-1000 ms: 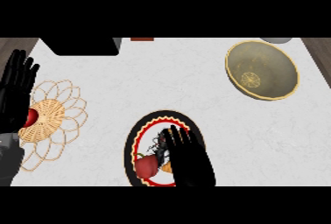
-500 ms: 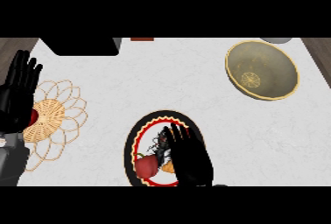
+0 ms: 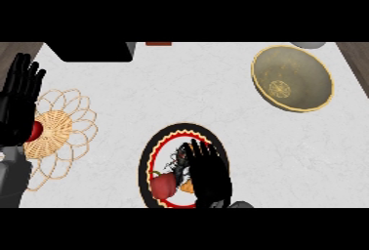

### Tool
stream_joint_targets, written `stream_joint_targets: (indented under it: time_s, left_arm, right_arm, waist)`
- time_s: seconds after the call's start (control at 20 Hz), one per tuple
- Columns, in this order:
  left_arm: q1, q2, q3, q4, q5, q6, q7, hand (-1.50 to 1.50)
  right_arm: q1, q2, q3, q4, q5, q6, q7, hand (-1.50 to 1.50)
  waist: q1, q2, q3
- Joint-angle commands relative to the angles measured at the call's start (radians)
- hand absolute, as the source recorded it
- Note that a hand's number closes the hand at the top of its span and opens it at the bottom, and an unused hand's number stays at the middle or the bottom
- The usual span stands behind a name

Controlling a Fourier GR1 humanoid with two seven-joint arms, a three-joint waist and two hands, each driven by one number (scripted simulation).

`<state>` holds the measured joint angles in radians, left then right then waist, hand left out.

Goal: Pick the croissant from the plate and place it in the bowl

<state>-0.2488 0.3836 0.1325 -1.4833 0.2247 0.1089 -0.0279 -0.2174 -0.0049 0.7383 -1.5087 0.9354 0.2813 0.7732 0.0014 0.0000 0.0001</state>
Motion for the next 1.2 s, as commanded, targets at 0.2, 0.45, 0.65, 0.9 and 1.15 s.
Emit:
stream_joint_targets:
  time_s: [0.2, 0.45, 0.65, 0.9, 1.15]
  left_arm:
    - [-0.03, -0.023, 0.036, 0.035, -0.028, -0.026, 0.004, 0.0]
    - [0.027, -0.019, 0.051, -0.068, -0.033, -0.036, 0.058, 0.0]
    - [-0.01, -0.026, 0.065, 0.006, -0.04, -0.058, 0.016, 0.0]
    - [-0.039, -0.036, 0.081, 0.061, -0.041, -0.075, -0.004, 0.0]
    - [-0.026, -0.037, 0.073, 0.023, -0.054, -0.054, 0.017, 0.0]
  right_arm:
    - [-0.04, 0.005, -0.032, 0.171, -0.019, -0.083, -0.049, -1.5]
    - [-0.042, 0.005, -0.09, 0.161, -0.01, -0.032, -0.04, -1.5]
    - [-0.056, 0.004, -0.089, 0.156, 0.037, -0.069, -0.137, 1.5]
    - [-0.069, 0.005, -0.063, 0.238, 0.092, -0.165, -0.194, 1.5]
    - [-0.096, -0.37, -0.279, 0.169, -0.057, -0.117, -0.507, 1.5]
  waist:
    - [0.0, 0.0, 0.0]
    - [0.002, -0.001, 0.0]
    - [0.0, 0.0, 0.0]
    - [-0.002, 0.001, 0.0]
    - [-0.022, 0.005, 0.002]
